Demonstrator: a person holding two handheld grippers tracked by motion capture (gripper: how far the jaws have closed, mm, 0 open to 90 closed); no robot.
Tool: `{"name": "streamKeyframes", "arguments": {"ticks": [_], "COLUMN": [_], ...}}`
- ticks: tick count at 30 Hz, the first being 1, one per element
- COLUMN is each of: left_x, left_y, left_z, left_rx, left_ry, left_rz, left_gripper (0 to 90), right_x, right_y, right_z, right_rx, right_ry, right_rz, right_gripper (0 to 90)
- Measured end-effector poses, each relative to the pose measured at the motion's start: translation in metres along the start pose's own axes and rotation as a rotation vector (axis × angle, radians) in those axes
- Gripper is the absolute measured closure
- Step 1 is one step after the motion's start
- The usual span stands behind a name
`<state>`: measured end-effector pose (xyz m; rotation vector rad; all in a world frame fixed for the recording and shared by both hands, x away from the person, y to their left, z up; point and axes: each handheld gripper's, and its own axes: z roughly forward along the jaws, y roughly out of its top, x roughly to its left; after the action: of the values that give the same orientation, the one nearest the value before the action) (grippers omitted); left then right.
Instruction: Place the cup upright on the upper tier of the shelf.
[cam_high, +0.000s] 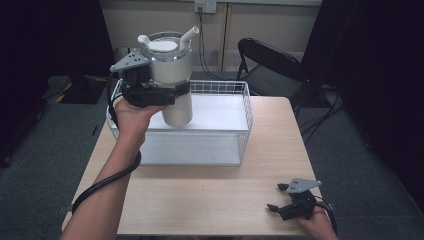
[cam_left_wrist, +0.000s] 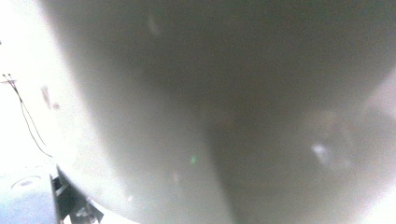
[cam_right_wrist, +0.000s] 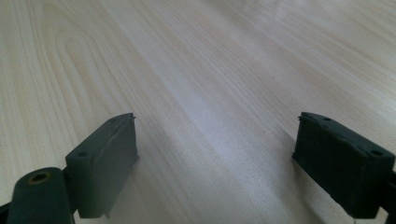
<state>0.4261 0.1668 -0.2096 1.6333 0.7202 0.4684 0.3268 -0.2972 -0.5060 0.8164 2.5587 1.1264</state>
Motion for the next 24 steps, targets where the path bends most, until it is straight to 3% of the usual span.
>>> {"name": "streamKeyframes", "arguments": {"ticks": [24], "left_x": [0.013], "left_y": [0.002], "left_z": [0.020], "left_rx": [0.000], "left_ry": [0.060], "left_rz": [-0.002], "left_gripper": [9.3], "right_x": [0.000], "right_y": [0.000], "right_z": [0.000], "right_rx": [0.000], "right_ry": [0.000], "right_rz": [0.000], "right_gripper": [12.5]}}
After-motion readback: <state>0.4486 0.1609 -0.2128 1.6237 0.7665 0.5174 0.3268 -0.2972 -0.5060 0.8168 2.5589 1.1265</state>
